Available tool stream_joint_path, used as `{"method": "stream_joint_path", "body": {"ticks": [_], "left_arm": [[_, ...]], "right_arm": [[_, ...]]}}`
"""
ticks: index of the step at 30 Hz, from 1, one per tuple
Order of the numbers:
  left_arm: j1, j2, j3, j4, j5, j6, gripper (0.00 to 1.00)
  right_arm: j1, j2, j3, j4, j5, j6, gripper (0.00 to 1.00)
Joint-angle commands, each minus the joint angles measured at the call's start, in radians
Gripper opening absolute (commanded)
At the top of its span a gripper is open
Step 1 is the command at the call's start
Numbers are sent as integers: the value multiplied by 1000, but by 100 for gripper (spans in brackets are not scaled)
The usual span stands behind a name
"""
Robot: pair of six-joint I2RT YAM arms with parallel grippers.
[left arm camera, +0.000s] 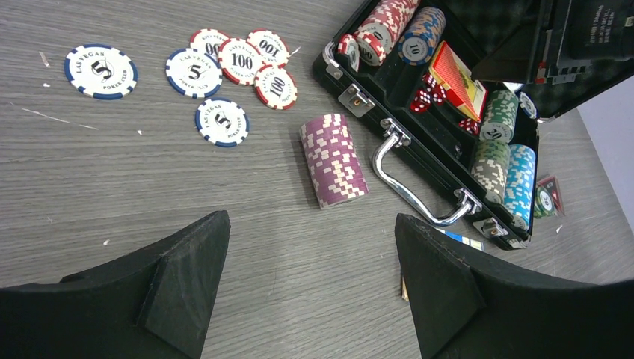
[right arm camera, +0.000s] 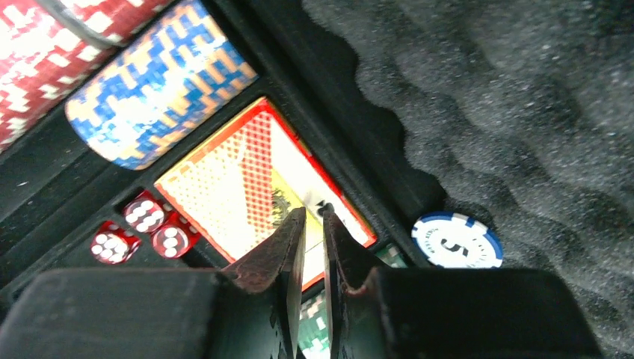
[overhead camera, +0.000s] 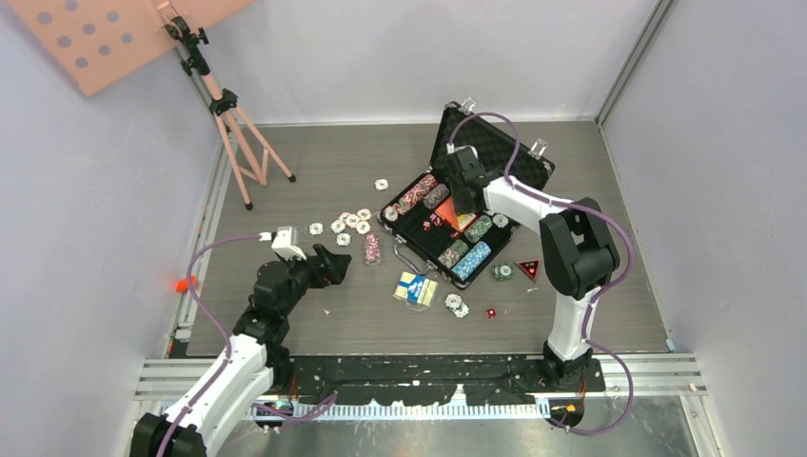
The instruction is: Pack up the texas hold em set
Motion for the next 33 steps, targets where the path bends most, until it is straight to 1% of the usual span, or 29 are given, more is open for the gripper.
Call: {"method": "stream_joint_path", "body": {"ticks": [1,5,12,17,21,24,28,31,33], "left_arm": [[-5,8,-1,70,-10,12,84],[-5,8,-1,70,-13,12,84],[-5,17,0,70,-15,10,84],[-5,24,1,71,-18,9,84],[-5,36,6,71,-18,9,84],[-5,46,10,70,-19,12,84],[-5,71,31,51,-31,13,84],[-5,119,98,-48,-72,-9,82],[-5,173,161,-124,-63,-7,81]], "right_arm": [[31,-67,52,-35,-6,-16,21],[34,-48,66,-13,-51,0,21],[35,32,100,8,-96,33,21],[34,71,96,14,-93,44,21],[34,72,90,8,-87,43,21],[34,29,79,12,-98,43,22],[36,-80,61,9,-117,32,24],[37,-155,55,-17,-151,19,27],[37,-200,28,-23,-172,11,28]]}}
